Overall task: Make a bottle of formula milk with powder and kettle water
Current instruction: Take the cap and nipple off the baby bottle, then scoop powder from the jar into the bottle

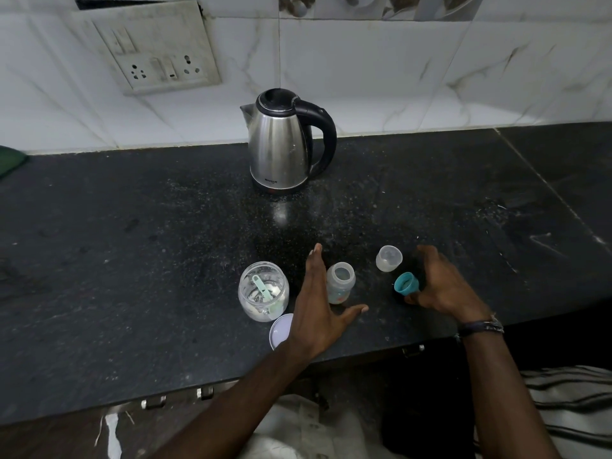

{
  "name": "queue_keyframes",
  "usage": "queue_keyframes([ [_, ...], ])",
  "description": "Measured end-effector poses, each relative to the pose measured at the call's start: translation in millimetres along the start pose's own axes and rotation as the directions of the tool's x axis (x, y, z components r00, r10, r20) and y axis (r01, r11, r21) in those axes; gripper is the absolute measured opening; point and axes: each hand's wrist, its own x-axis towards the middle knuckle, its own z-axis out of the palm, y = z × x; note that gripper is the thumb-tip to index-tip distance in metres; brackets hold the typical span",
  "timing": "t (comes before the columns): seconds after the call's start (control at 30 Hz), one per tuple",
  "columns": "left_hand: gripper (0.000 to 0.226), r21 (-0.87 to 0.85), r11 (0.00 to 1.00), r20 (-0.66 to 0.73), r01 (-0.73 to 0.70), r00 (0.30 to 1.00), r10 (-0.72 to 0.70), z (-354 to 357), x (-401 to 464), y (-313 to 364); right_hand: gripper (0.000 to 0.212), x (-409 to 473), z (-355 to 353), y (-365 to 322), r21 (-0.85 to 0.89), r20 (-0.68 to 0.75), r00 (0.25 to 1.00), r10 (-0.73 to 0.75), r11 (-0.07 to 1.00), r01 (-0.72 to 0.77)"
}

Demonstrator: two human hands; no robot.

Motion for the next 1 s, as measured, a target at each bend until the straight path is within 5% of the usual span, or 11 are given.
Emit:
queue_keyframes([
  [0.27, 0.117, 0.046, 0.974, -0.110, -0.223, 0.968, 0.227, -35.0, -19.6, 16.9, 0.104, -6.0, -27.1, -38.3, -0.079, -0.090, 0.992, -0.091, 0.993, 0.084],
  [0.43, 0.122, 0.113, 0.966, -0.248, -0.231, 0.935, 0.253, -68.3, -27.8, 1.9, 0.070, -10.5, -39.0, -93.7, -0.091, -0.148, 0.939, -0.311, 0.950, 0.300],
  [0.53, 0.133, 0.077, 0.990, -0.358, -0.119, 0.923, 0.139, -88.2, -32.5, -14.5, 0.047, -11.9, -33.3, -134.8, -0.080, -0.143, 0.866, -0.480, 0.877, 0.473],
  [0.67, 0.143, -0.022, 1.000, -0.424, 0.014, 0.905, -0.022, -97.7, -38.1, -42.9, 0.023, -12.2, -10.9, -183.6, -0.041, -0.016, 0.766, -0.643, 0.765, 0.642],
  [0.83, 0.152, -0.100, 0.983, -0.285, 0.153, 0.942, -0.176, -95.2, -35.4, -72.8, 0.021, -5.5, 28.1, -227.4, -0.178, 0.278, 0.633, -0.723, 0.609, 0.773],
  [1.0, 0.122, -0.101, 0.978, -0.174, 0.181, 0.965, -0.196, -92.8, -28.2, -77.4, 0.033, 3.5, 60.8, -249.5, -0.439, 0.495, 0.581, -0.646, 0.391, 0.809],
])
